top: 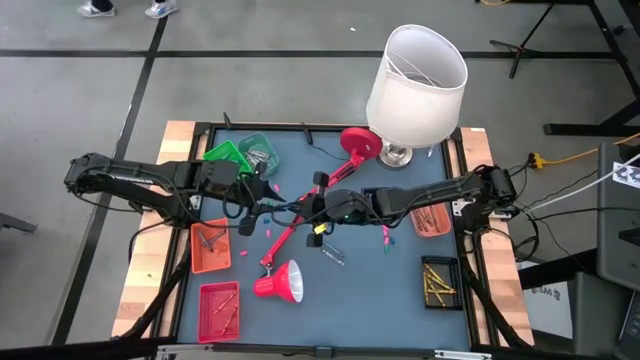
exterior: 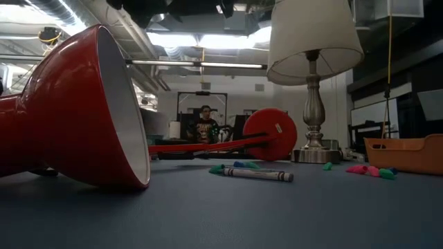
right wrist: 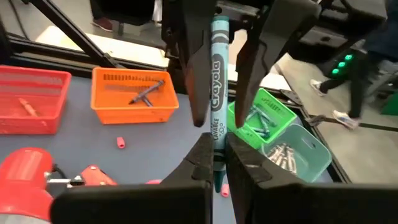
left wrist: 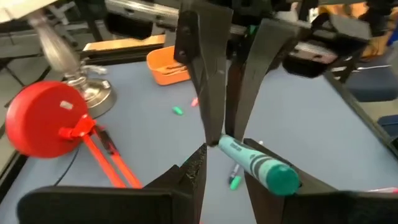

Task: Sort crayons
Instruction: Put the green crayon into the green bin

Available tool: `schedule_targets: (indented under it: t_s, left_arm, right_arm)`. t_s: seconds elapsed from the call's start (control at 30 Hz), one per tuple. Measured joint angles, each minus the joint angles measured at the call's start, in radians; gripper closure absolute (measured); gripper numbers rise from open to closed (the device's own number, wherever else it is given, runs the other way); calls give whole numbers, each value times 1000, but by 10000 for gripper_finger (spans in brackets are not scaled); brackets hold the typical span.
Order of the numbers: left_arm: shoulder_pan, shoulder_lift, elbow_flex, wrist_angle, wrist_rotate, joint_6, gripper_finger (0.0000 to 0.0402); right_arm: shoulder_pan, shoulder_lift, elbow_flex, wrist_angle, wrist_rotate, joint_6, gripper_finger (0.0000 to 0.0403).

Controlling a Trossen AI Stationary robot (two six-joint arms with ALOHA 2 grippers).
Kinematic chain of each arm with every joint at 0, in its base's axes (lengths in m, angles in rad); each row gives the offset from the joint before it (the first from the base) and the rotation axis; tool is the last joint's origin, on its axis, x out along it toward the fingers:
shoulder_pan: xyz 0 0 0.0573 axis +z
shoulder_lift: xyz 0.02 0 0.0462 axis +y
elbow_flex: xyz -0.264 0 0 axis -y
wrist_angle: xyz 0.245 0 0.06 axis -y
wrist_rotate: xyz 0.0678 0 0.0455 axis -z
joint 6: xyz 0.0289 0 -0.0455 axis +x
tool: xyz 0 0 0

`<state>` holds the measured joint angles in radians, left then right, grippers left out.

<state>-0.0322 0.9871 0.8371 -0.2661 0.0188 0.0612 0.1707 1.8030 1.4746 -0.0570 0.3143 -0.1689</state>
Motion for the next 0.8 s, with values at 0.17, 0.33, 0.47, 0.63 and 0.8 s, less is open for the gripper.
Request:
schedule_targets:
  t_s: [0.17, 0.33, 0.47, 0.63, 0.8]
  left_arm:
    - [0, 0, 0, -4, -17, 1, 316]
    - [-1, 0, 0, -5, -17, 2, 316]
    - [-1, 0, 0, -5, -12, 2, 316]
    - [-1, 0, 0, -5, -11, 2, 317]
    - [-1, 0, 0, -5, -9, 2, 336]
  right_arm:
    - [-1, 0, 0, -18, -1, 38, 382]
    - [-1, 0, 0, -23, -1, 58, 382]
    - [-1, 0, 0, -22, -1, 59, 382]
    - [-1, 0, 0, -24, -1, 59, 382]
    - [-1, 0, 0, -27, 0, 59, 382]
